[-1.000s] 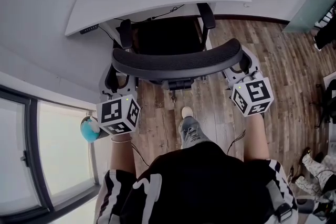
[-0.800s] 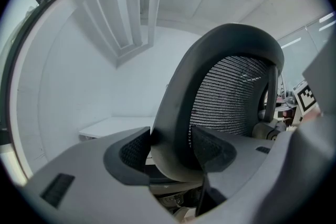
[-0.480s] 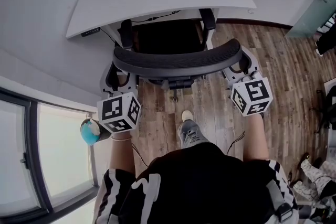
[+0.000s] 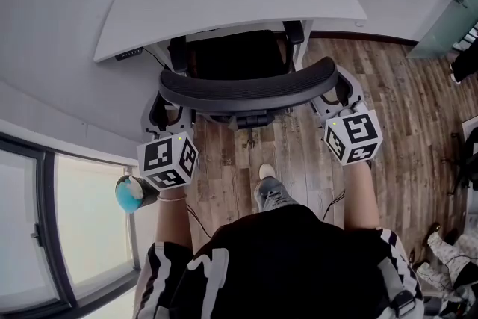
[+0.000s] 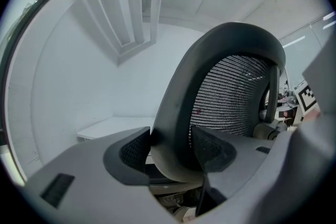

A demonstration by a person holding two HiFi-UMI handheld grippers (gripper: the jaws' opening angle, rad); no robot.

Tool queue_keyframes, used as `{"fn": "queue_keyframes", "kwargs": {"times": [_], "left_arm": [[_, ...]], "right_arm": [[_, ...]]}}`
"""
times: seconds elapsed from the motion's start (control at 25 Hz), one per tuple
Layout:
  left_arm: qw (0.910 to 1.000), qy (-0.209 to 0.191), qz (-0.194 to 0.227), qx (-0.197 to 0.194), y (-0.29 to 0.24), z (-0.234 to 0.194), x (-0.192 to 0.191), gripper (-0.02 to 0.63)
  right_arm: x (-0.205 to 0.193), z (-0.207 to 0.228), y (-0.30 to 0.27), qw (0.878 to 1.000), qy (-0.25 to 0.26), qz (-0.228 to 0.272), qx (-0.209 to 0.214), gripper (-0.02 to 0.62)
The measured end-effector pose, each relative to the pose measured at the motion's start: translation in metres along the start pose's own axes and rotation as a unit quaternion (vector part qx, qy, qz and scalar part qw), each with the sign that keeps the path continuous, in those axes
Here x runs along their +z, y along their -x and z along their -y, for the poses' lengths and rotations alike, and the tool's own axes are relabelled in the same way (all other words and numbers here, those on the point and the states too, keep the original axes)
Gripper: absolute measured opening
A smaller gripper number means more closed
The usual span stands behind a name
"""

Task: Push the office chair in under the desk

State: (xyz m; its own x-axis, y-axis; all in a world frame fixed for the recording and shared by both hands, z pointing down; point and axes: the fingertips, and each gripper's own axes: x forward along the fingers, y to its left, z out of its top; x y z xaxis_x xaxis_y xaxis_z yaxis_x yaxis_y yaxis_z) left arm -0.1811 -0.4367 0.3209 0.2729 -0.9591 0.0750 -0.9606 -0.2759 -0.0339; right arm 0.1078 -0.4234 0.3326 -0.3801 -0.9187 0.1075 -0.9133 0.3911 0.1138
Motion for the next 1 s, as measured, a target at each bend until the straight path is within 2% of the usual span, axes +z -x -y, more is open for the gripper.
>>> {"fn": "queue_keyframes", "kwargs": {"times": [1.0], "left_arm": [[0.9998,0.005,0.012,0.016,-0.054,-0.029,0.004,0.244]], "right_arm": [[0.007,0.015,-0.066,1.0,0.002,-0.004,0.014,0.255]]}}
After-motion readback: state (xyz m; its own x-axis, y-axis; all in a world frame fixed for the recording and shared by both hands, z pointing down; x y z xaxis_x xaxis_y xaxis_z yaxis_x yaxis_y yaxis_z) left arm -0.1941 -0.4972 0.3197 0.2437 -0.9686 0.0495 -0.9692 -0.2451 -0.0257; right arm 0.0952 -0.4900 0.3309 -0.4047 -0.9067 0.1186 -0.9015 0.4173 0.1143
